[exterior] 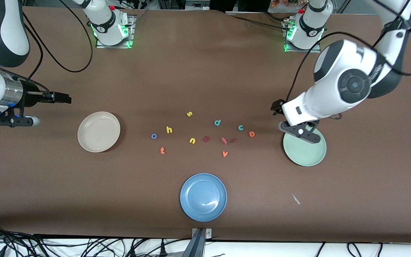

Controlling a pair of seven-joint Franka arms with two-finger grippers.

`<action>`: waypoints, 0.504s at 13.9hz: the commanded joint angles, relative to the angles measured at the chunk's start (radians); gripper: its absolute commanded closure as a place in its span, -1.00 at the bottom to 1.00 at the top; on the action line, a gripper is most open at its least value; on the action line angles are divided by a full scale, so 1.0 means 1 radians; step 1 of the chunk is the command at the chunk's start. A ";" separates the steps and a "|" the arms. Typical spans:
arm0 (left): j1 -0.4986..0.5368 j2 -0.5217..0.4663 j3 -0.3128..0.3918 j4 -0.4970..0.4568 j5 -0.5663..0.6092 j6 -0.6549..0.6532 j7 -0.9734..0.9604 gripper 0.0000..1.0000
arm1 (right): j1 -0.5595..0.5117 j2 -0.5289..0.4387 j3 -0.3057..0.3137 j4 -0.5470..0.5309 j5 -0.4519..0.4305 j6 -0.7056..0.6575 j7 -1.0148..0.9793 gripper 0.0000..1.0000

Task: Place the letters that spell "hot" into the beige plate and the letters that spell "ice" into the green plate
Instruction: 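Reach the left gripper to the maroon letter while the right reaches the blue o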

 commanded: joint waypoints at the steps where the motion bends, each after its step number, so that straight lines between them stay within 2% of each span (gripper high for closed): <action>1: -0.041 0.081 -0.008 0.016 0.027 0.122 0.066 -1.00 | 0.011 -0.006 0.003 -0.046 0.030 0.068 0.002 -1.00; 3: -0.094 0.143 -0.007 0.016 0.027 0.225 0.120 -1.00 | 0.036 0.000 0.005 -0.130 0.071 0.183 0.045 -1.00; 4: -0.119 0.179 -0.005 0.011 0.032 0.275 0.126 -1.00 | 0.090 0.017 0.005 -0.184 0.073 0.280 0.112 -1.00; 5: -0.141 0.209 -0.003 0.010 0.065 0.317 0.126 -1.00 | 0.144 0.025 0.003 -0.234 0.071 0.377 0.206 -1.00; 7: -0.184 0.263 -0.003 0.010 0.183 0.365 0.125 -1.00 | 0.254 0.104 0.003 -0.256 0.064 0.537 0.381 -1.00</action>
